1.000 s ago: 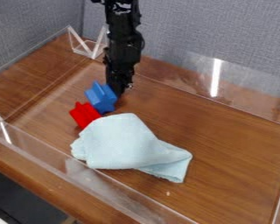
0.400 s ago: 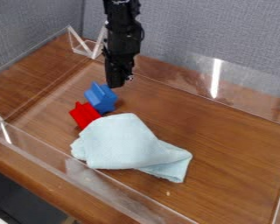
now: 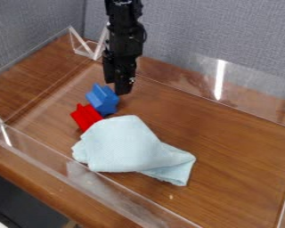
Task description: Move the blue object to the left of cloth
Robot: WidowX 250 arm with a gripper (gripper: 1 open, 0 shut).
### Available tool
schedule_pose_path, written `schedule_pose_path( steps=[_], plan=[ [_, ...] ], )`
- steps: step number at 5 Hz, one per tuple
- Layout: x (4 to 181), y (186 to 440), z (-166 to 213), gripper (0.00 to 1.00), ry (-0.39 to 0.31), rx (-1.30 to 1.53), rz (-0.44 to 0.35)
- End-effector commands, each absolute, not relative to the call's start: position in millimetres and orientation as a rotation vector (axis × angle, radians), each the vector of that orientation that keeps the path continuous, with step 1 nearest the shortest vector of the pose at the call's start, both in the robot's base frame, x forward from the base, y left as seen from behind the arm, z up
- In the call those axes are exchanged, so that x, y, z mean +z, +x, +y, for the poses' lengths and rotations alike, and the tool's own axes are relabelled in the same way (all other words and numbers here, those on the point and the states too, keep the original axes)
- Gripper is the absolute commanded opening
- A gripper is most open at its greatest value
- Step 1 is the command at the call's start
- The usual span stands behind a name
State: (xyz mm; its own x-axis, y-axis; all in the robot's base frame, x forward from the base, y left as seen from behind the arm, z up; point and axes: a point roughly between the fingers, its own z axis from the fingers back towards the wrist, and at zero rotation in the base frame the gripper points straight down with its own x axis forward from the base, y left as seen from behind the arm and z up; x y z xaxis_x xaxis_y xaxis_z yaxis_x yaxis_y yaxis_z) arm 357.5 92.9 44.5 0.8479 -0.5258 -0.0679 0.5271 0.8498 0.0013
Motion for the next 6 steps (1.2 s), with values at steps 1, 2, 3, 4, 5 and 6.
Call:
schedule_pose_path(
  steps=[1, 2, 3, 4, 5, 6],
  plan=[
    [60.1, 363, 102, 0.0, 0.045, -0.537, 0.017],
    [52.4, 363, 103, 0.0, 0.039, -0.536, 0.028],
    [50.1, 362, 107, 0.0, 0.04, -0.529, 0.028],
    [51.8, 361, 109, 0.0, 0.041, -0.523, 0.023],
    [46.2, 361, 114, 1.0, 0.039, -0.513, 0.027],
    [40.7, 362, 119, 1.0, 0.036, -0.504, 0.032]
  ],
)
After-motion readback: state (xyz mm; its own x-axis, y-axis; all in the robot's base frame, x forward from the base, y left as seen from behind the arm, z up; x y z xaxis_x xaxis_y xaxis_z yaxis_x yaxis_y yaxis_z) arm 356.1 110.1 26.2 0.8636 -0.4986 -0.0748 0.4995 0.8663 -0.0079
